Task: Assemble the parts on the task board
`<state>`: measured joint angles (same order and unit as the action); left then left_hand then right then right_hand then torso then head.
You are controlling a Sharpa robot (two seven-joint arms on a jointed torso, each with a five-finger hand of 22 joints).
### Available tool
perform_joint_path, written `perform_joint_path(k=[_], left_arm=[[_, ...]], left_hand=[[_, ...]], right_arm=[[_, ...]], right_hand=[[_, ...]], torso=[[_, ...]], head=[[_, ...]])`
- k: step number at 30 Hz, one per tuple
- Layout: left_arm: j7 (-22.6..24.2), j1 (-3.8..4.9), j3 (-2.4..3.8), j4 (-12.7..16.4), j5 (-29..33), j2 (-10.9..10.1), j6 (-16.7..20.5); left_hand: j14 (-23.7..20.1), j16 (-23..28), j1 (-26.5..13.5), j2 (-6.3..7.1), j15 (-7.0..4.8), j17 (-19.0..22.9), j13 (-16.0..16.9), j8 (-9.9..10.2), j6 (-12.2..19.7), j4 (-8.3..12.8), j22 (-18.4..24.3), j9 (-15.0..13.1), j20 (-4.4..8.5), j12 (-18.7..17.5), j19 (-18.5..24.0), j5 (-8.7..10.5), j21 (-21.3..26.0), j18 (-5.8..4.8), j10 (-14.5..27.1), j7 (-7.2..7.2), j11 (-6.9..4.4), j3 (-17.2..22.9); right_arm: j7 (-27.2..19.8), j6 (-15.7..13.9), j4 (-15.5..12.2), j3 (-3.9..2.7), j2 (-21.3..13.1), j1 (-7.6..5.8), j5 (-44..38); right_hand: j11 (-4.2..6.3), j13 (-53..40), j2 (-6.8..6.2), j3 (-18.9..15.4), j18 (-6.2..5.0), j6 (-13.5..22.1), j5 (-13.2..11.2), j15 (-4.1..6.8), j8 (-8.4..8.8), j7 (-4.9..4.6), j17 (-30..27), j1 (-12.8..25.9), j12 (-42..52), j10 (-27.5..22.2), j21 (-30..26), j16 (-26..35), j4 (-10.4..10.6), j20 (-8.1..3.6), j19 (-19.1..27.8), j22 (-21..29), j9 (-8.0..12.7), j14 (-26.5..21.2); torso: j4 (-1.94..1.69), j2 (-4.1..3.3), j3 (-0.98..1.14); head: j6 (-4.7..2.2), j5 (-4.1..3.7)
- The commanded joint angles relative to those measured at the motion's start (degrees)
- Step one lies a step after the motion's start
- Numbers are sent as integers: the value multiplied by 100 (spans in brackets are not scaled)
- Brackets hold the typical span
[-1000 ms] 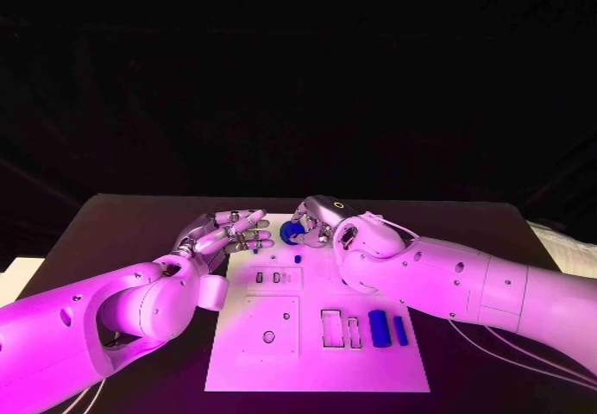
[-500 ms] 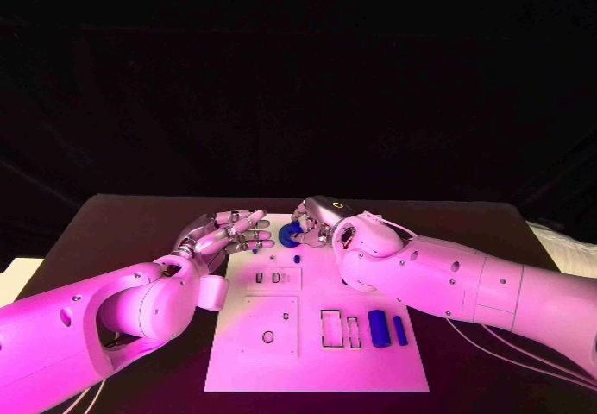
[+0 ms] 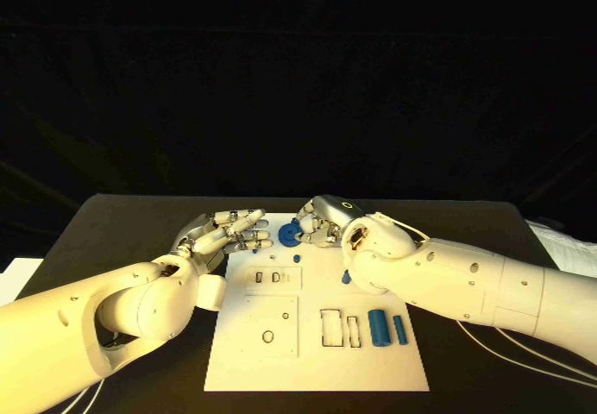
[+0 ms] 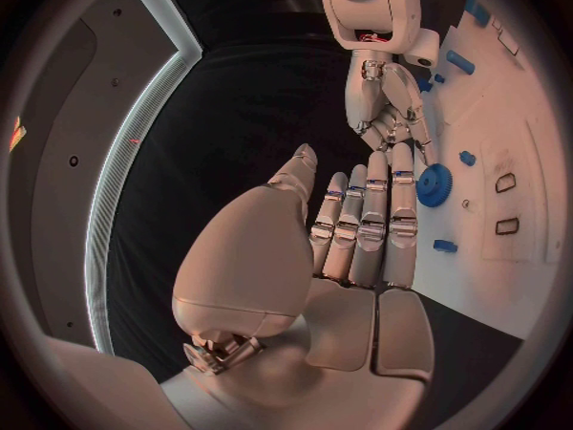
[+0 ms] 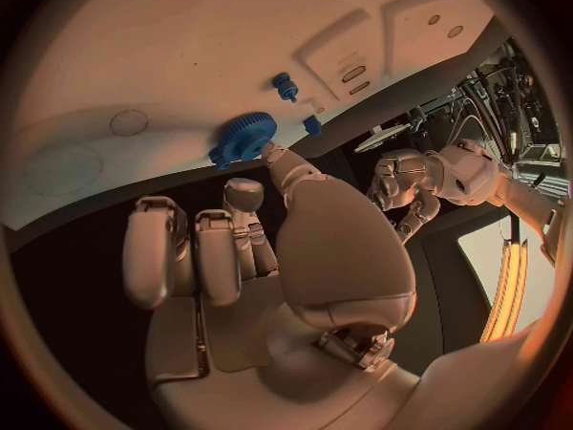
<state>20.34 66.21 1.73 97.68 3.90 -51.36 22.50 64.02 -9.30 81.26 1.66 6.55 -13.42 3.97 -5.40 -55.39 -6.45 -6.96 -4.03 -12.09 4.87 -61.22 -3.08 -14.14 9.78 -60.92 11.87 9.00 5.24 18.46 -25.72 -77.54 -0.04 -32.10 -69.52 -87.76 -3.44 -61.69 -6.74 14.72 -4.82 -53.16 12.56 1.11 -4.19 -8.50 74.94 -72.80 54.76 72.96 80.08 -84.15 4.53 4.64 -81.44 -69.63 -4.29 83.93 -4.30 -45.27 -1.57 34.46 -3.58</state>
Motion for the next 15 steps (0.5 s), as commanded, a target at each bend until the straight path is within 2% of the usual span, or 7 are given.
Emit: perform_joint_path(k=[1, 3, 8, 11, 13, 15], left_arm=[[23, 6, 4, 14, 17, -10, -125], [23, 6, 4, 18, 17, -26, -122], [26, 6, 4, 21, 17, -59, -112], [28, 6, 4, 12, 17, -52, -115], [27, 6, 4, 5, 17, -43, -117], [26, 6, 4, 1, 17, -35, -120]], left_hand=[[9, 25, 18, -34, -34, -5, -6, 28, -27, 33, 0, 6, 5, -30, -35, 18, 25, 53, -27, 7, 3, -8], [9, 25, 18, -34, -34, -5, -6, 28, -27, 33, 0, 6, 5, -30, -35, 18, 25, 53, -27, 7, 3, -8], [6, 27, 18, -35, -34, -8, -7, 31, -26, 38, 1, 7, 5, -33, -34, 18, 26, 52, -25, 7, 3, -6], [6, 27, 18, -35, -34, -8, -7, 31, -26, 38, 1, 7, 5, -33, -34, 18, 26, 52, -25, 7, 3, -6], [6, 27, 18, -35, -34, -8, -7, 31, -26, 38, 1, 7, 5, -33, -34, 18, 26, 52, -25, 7, 3, -6], [6, 27, 18, -35, -34, -8, -7, 31, -26, 38, 1, 7, 5, -33, -34, 18, 26, 52, -25, 7, 3, -6]], right_arm=[[-306, -311, -272, -13, -255, -2, 374], [-395, -280, -431, -20, -431, -17, 512], [-508, -15, -670, -31, -725, -82, 743], [-465, 169, -676, -33, -723, -96, 777], [-415, 288, -652, -33, -681, -101, 774], [-358, 399, -600, -32, -609, -104, 759]], right_hand=[[15, -43, -3, -19, 72, -79, 49, 0, -43, -5, 471, -72, 65, 58, 4, 0, -4, 20, -9, -13, -10, 394], [24, -85, 19, -8, 76, -130, 78, 8, -62, 5, 479, -91, 119, 90, 14, -3, -9, 13, -18, -31, -16, 396], [25, -124, -7, -33, 85, -137, 97, 11, -56, 7, 516, -78, 169, 119, 37, -24, -9, 8, -38, -77, -11, 405], [21, -120, -17, -57, 87, -103, 95, 10, -29, 1, 532, -57, 165, 119, 41, -33, 2, 6, -41, -84, 1, 408], [19, -129, -14, -61, 88, -85, 95, 9, -15, -2, 538, -59, 176, 126, 44, -36, 3, 6, -42, -88, 8, 410], [17, -136, 0, -57, 90, -66, 99, 8, 0, -6, 547, -72, 184, 130, 49, -41, -1, 6, -46, -97, 14, 412]], torso=[[9, 5, 2], [20, 7, 0], [76, 6, 19], [79, 8, 30], [62, 8, 30], [59, 7, 20]], head=[[-10, 0], [-22, 14], [-56, 34], [-60, 59], [-55, 48], [-59, 41]])
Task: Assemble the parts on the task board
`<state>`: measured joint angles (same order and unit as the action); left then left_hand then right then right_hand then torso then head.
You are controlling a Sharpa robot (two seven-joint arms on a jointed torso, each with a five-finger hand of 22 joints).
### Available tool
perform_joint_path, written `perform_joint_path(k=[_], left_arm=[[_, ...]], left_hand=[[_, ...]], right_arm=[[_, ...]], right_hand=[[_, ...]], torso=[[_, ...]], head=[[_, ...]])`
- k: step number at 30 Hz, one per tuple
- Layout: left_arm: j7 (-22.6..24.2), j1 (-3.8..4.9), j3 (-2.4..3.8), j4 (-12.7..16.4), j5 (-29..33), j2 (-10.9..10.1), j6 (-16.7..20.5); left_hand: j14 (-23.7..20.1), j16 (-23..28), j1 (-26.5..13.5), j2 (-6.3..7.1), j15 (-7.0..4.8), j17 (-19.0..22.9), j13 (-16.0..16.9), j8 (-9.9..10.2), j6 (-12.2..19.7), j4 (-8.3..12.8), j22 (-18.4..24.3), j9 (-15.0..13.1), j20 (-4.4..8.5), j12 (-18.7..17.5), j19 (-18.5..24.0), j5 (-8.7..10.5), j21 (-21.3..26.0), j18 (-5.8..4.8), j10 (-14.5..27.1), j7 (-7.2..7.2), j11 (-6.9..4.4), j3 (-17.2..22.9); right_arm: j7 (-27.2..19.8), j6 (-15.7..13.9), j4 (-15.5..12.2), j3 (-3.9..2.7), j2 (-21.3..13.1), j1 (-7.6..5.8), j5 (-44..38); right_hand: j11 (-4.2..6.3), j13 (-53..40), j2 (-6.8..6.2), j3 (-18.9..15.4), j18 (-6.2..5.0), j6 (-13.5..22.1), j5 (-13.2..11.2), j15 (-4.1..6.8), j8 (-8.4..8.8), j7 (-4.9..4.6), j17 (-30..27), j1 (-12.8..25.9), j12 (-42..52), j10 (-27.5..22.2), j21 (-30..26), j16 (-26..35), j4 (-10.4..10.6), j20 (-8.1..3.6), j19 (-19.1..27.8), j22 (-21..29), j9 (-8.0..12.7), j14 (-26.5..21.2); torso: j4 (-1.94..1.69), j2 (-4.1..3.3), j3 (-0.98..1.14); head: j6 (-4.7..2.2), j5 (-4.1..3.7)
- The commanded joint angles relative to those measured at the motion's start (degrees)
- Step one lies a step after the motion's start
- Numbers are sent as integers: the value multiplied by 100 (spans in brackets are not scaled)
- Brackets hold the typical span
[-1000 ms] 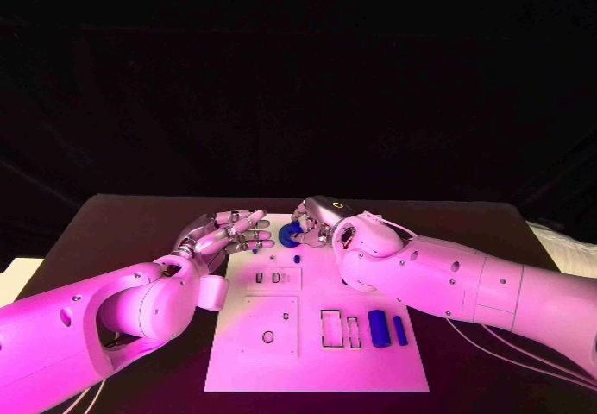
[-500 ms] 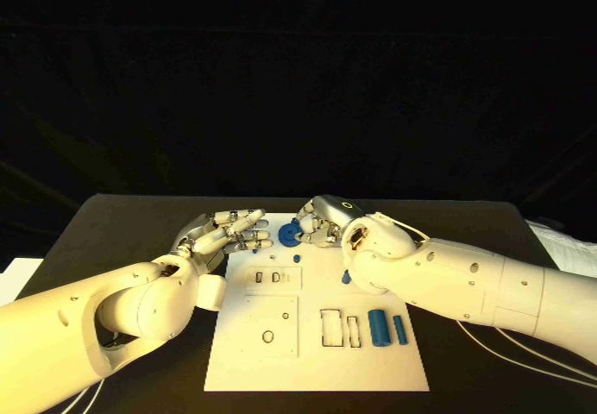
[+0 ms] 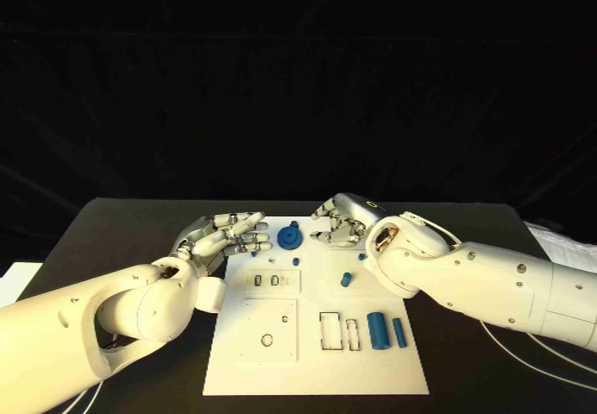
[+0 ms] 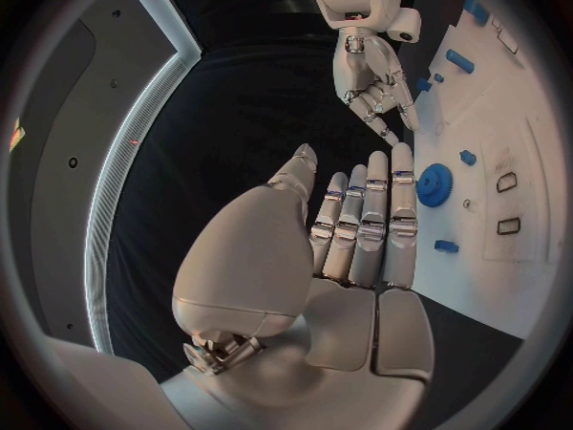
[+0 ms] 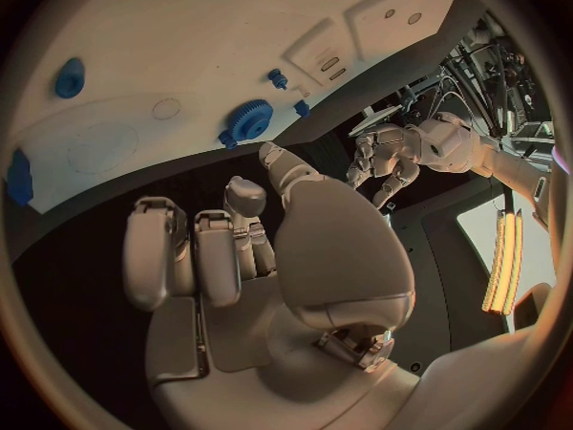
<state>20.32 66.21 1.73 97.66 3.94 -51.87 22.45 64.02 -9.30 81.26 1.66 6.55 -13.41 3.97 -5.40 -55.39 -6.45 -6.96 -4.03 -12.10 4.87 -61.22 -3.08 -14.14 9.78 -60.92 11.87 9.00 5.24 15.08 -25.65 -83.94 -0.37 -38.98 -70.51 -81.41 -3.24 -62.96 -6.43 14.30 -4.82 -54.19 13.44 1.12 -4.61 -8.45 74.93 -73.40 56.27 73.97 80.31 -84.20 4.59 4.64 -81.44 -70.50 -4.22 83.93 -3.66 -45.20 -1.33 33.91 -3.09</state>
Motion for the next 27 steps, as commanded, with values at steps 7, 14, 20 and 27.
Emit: perform_joint_path(k=[7, 14, 20, 27], left_arm=[[26, 6, 4, -9, 14, 31, -116], [26, 6, 4, -18, 14, 45, -118], [23, 6, 4, -24, 14, 53, -118], [14, 6, 4, -39, 14, 70, -115]], left_hand=[[6, 27, 18, -35, -34, -9, -7, 31, -26, 38, 1, 7, 5, -33, -34, 18, 26, 52, -25, 7, 3, -6], [6, 27, 18, -35, -34, -9, -7, 31, -26, 38, 1, 7, 5, -33, -34, 18, 26, 52, -25, 7, 3, -6], [6, 27, 18, -35, -34, -9, -7, 31, -26, 38, 1, 7, 5, -33, -34, 18, 26, 52, -25, 7, 3, -6], [3, 32, 20, -37, -33, -13, -7, 35, -26, 47, 1, 7, 5, -37, -32, 17, 29, 51, -24, 5, 3, -1]], right_arm=[[244, 604, 276, 4, 358, -6, 13], [379, 646, 503, 6, 630, 1, 26], [448, 810, 684, 7, 808, 2, 76], [501, 968, 873, 10, 985, 3, 300]], right_hand=[[-30, -43, 26, 0, 94, 193, -7, -12, 111, -46, 551, -56, 72, 43, 37, -38, -22, 16, -54, -27, 44, 413], [-75, -77, 112, -8, 95, 937, 7, -50, 153, -97, 543, -28, 113, 52, 40, -31, 25, 51, -53, -31, 97, 410], [-67, -134, 192, -7, 94, 870, 12, -49, 132, -79, 547, 19, 186, 82, 44, -33, 82, 58, -54, -35, 82, 411], [-76, -173, 271, -64, 94, 889, -76, -54, 132, -86, 546, 156, 234, 86, 47, -31, 219, 62, -52, -39, 81, 410]], torso=[[7, -4, -9], [4, -2, -14], [2, 0, -17], [0, -5, -7]], head=[[7, 14], [19, 12], [23, 7], [35, 14]])
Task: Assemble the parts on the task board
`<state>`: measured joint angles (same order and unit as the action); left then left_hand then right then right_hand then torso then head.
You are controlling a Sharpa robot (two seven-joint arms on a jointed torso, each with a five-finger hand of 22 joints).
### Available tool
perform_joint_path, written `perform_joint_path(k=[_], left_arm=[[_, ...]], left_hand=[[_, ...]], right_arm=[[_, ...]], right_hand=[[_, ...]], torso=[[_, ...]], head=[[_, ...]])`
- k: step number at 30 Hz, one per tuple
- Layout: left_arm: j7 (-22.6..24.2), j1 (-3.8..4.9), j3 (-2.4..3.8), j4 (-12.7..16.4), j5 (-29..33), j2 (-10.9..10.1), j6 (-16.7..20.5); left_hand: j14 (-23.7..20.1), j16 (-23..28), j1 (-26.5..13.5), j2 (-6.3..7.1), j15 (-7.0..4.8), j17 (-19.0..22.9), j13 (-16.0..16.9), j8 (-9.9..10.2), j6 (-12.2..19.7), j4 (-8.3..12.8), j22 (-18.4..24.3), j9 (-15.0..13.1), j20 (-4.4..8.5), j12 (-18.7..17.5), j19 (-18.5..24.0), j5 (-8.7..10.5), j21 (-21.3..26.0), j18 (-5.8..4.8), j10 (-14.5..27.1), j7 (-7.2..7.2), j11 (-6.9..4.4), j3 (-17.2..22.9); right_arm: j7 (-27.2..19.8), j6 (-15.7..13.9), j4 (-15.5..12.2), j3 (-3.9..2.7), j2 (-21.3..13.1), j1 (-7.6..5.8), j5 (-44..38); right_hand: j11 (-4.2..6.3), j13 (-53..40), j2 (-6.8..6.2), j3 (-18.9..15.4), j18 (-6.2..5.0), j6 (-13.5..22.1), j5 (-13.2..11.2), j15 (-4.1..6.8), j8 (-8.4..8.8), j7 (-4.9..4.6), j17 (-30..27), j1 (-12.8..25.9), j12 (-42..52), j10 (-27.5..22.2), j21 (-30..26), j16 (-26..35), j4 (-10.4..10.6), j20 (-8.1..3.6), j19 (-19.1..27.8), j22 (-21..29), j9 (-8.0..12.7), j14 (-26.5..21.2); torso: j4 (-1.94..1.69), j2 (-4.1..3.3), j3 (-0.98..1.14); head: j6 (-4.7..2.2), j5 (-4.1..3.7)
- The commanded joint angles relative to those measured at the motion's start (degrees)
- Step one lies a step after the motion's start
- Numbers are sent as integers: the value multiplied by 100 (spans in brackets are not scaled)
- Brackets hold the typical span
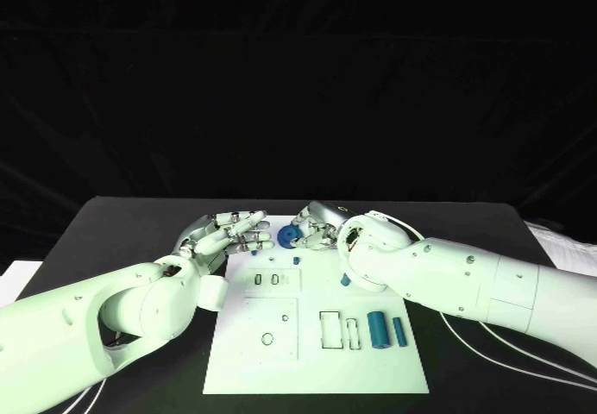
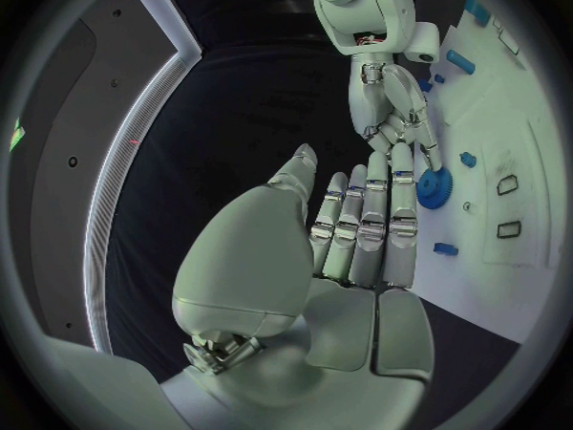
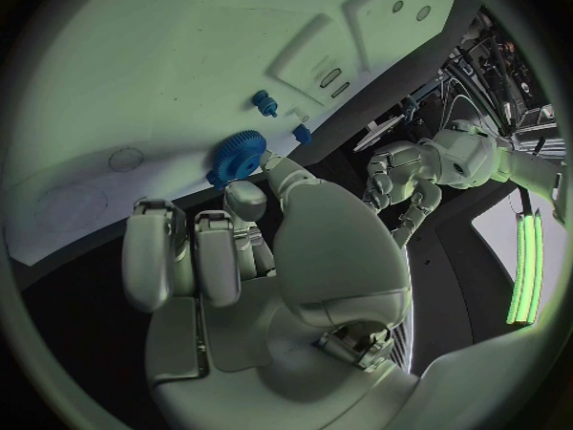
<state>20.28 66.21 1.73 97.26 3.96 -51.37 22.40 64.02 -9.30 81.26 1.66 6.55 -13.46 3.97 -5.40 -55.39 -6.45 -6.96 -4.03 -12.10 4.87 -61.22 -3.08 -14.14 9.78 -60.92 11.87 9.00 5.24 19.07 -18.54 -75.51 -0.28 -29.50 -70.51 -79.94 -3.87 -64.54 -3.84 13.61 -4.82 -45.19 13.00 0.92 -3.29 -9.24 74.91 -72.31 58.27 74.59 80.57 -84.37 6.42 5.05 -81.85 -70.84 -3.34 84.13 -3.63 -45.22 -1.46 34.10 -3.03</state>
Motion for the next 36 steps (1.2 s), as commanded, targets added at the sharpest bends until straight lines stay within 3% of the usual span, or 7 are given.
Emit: perform_joint_path(k=[1, 18, 20, 23, 30, 33, 36], left_arm=[[17, 6, 4, -1, 12, 21, -108], [9, 6, 4, -10, 12, 28, -99], [10, 6, 4, -11, 12, 27, -97], [9, 6, 4, -11, 12, 24, -97], [11, 6, 4, -13, 12, 4, -93], [12, 6, 4, -12, 12, -12, -92], [14, 6, 4, -17, 12, -27, -93]], left_hand=[[3, 32, 20, -37, -33, -8, -8, 35, -26, 47, 1, 7, 5, -37, -32, 17, 29, 52, -24, 5, 3, -1], [3, 32, 20, -37, -33, -8, -8, 35, -26, 47, 1, 7, 5, -37, -32, 17, 29, 52, -24, 5, 3, -1], [2, 33, 19, -37, -33, -9, -8, 35, -26, 48, 1, 7, 5, -38, -32, 17, 29, 52, -24, 5, 3, -1], [1, 35, 17, -38, -33, -11, -8, 37, -26, 50, 2, 7, 5, -39, -32, 17, 30, 51, -25, 6, 3, 0], [1, 35, 17, -38, -33, -11, -8, 37, -26, 50, 2, 7, 5, -39, -32, 17, 30, 51, -25, 6, 3, 0], [1, 35, 17, -38, -33, -11, -8, 37, -26, 50, 2, 7, 5, -39, -32, 17, 30, 51, -25, 6, 3, 0], [1, 35, 17, -38, -33, -11, -8, 37, -26, 50, 2, 7, 5, -39, -32, 17, 30, 51, -25, 6, 3, 0]], right_arm=[[99, 260, 38, 2, 48, 3, 164], [245, 341, 233, 12, 155, 3, 152], [231, 209, 225, 14, 152, 3, 118], [25, -321, 157, 16, 99, 4, 81], [-936, -1153, -127, 17, -213, 14, 350], [-1496, -1341, -347, 16, -475, 14, 637], [-1949, -1328, -602, 15, -809, -1, 990]], right_hand=[[-12, -19, 12, 5, 95, -15, -34, -35, 0, -8, 549, 49, 39, 27, 20, -14, 38, 22, -12, -6, -7, 390], [-22, -66, 0, -72, 93, 59, -56, -41, 12, -16, 555, 119, 99, 32, 19, -16, 106, 28, -7, 0, 0, 391], [-22, -70, -6, -76, 94, 58, -54, -42, 12, -19, 551, 119, 104, 32, 19, -14, 105, 28, -7, -1, 0, 390], [-26, -210, -22, -88, 100, -10, 19, -46, -1, -24, 581, 71, 283, 112, 36, -32, 80, 32, -20, -32, -8, 398], [-17, -347, -15, -78, 105, -394, 99, -42, -47, -13, 621, -45, 462, 182, 56, -56, 7, 31, -34, -64, -42, 407], [-3, -395, 2, -54, 108, -671, 102, -32, -81, 1, 642, -127, 524, 201, 67, -69, -52, 24, -42, -82, -63, 412], [11, -418, -3, -49, 110, -767, 82, -21, -96, 16, 664, -179, 551, 207, 74, -82, -103, 15, -47, -95, -67, 416]], torso=[[-5, -3, 6], [3, 1, 10], [3, 1, 7], [5, 1, 9], [18, 3, 14], [23, 5, 14], [31, 8, 20]], head=[[18, 7], [35, 12], [33, 11], [26, 8], [17, 19], [11, 16], [0, 15]])
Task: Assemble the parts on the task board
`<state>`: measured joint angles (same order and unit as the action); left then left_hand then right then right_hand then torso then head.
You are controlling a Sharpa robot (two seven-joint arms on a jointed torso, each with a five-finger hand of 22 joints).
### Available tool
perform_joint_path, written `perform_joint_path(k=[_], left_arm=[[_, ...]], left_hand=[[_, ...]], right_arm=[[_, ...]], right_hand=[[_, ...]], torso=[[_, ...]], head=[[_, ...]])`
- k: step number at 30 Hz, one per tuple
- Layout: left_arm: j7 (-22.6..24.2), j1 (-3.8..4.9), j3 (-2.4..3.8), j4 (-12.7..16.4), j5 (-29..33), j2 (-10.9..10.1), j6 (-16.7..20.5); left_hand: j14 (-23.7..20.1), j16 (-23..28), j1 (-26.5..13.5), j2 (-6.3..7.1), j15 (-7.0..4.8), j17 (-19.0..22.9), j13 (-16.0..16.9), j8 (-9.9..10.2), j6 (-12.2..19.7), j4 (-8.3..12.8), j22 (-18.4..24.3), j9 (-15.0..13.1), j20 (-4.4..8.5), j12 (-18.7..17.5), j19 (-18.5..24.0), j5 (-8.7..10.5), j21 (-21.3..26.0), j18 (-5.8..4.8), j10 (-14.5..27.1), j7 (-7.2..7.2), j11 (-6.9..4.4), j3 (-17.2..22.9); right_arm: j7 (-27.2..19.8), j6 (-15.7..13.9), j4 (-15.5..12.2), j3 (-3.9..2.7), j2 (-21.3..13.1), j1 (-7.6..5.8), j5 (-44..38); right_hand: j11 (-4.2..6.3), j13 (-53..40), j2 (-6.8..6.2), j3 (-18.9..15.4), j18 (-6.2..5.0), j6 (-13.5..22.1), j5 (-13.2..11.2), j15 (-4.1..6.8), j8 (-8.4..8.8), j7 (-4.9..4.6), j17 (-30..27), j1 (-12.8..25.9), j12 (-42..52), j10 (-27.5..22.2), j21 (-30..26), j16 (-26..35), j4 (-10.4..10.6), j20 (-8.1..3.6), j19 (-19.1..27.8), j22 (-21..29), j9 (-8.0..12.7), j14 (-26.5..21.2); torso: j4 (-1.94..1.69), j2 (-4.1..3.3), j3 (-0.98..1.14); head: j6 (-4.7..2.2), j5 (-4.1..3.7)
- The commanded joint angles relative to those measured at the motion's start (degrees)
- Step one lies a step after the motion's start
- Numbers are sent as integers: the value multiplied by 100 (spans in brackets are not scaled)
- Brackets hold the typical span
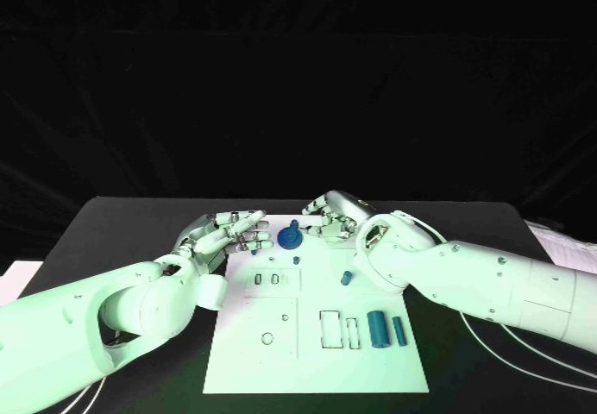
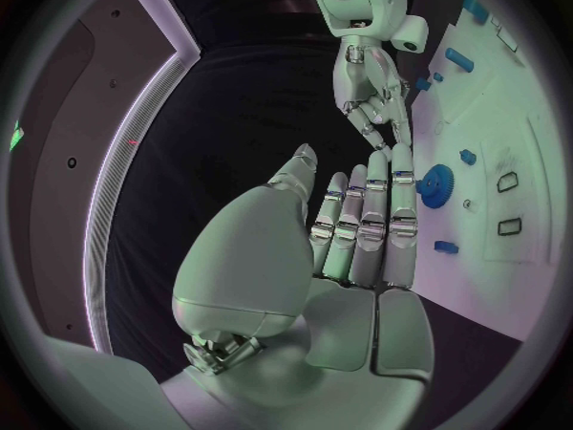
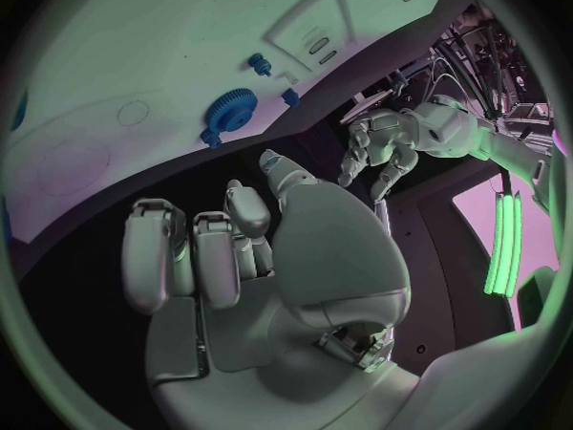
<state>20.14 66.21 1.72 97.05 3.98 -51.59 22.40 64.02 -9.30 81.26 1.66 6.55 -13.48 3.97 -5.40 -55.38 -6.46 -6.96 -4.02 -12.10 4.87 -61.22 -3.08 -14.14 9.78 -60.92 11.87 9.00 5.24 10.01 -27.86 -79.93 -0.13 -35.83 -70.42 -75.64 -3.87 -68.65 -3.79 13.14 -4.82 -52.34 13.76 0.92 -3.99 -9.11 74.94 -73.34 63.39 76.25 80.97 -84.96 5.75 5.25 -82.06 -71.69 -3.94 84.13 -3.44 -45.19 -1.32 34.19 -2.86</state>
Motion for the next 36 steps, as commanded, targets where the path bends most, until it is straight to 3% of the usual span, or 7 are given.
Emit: perform_joint_path(k=[1, 3, 8, 13, 16, 23, 36], left_arm=[[28, 6, 4, 1, 9, -9, -95], [31, 6, 4, -11, 4, -17, -116], [72, 6, 4, -103, -177, -41, -213], [97, 6, 3, -199, -275, -38, -290], [107, 5, 3, -226, -291, -34, -315], [119, 2, 2, -253, -304, -24, -316], [118, -5, 0, -242, -307, 12, -299]], left_hand=[[0, 36, 17, -39, -33, -12, -8, 39, -26, 54, 2, 7, 5, -41, -31, 17, 31, 51, -24, 5, 3, 2], [0, 36, 17, -39, -33, -12, -8, 39, -26, 54, 2, 7, 5, -41, -31, 17, 31, 51, -24, 5, 3, 2], [-1, 39, 21, -37, -33, -14, -8, 40, -27, 61, 2, 6, 5, -42, -30, 17, 32, 50, -25, 4, 2, 5], [-8, 45, 27, -35, -32, -18, -7, 40, -32, 75, 4, 5, 5, -42, -26, 18, 36, 49, -33, -1, -1, 10], [-8, 46, 28, -36, -32, -20, -7, 40, -34, 77, 4, 5, 5, -41, -25, 18, 37, 49, -36, -2, -2, 11], [-7, 48, 34, -40, -35, -26, -4, 37, -48, 90, 5, 2, 6, -38, -23, 17, 40, 50, -51, -9, -7, 19], [-9, 51, 35, -38, -35, -29, -5, 40, -46, 95, 5, 3, 6, -41, -21, 17, 41, 49, -50, -8, -6, 20]], right_arm=[[-1153, -345, -241, -2, -298, -19, 681], [-1333, -203, -355, -3, -516, -47, 903], [-1729, 175, -426, -5, -996, -106, 1172], [-1996, 694, -218, -5, -1343, -119, 1209], [-2049, 824, -32, -4, -1447, -110, 1209], [-2066, 995, 394, -3, -1551, -36, 1155], [-1953, 1085, 916, -2, -1357, 171, 986]], right_hand=[[15, -8, -14, 2, 111, -82, 4, -17, -31, 8, 666, -100, 40, 37, 39, -25, -62, -9, -29, -18, -8, 416], [21, 1, -29, 5, 112, -120, 3, -12, -34, 14, 670, -134, 27, 24, 42, -27, -100, -14, -30, -22, -9, 416], [30, 55, -93, -11, 111, -178, -101, -4, -24, 24, 705, -236, -50, -36, 39, -45, -222, -22, -25, -18, -3, 420], [32, 115, -153, -86, 111, -190, -288, -1, -1, 29, 730, -281, -127, -71, 36, -58, -295, -27, -22, -15, 5, 424], [36, 129, -171, -109, 113, -191, -339, 1, 5, 32, 737, -324, -146, -78, 40, -61, -335, -28, -25, -22, 7, 424], [37, 137, -180, -127, 111, -195, -359, 2, 7, 34, 736, -354, -158, -82, 36, -60, -365, -30, -22, -14, 7, 424], [30, 165, -173, -165, 111, -138, -394, -3, 32, 24, 742, -369, -196, -103, 33, -61, -386, -28, -19, -10, 17, 423]], torso=[[21, 7, 9], [16, 6, 8], [100, 32, 54], [135, 43, 99], [144, 53, 110], [143, 51, 107], [124, 48, 92]], head=[[-9, 3], [-20, -10], [-45, 62], [-63, 23], [-64, -14], [-110, -78], [-66, -101]])
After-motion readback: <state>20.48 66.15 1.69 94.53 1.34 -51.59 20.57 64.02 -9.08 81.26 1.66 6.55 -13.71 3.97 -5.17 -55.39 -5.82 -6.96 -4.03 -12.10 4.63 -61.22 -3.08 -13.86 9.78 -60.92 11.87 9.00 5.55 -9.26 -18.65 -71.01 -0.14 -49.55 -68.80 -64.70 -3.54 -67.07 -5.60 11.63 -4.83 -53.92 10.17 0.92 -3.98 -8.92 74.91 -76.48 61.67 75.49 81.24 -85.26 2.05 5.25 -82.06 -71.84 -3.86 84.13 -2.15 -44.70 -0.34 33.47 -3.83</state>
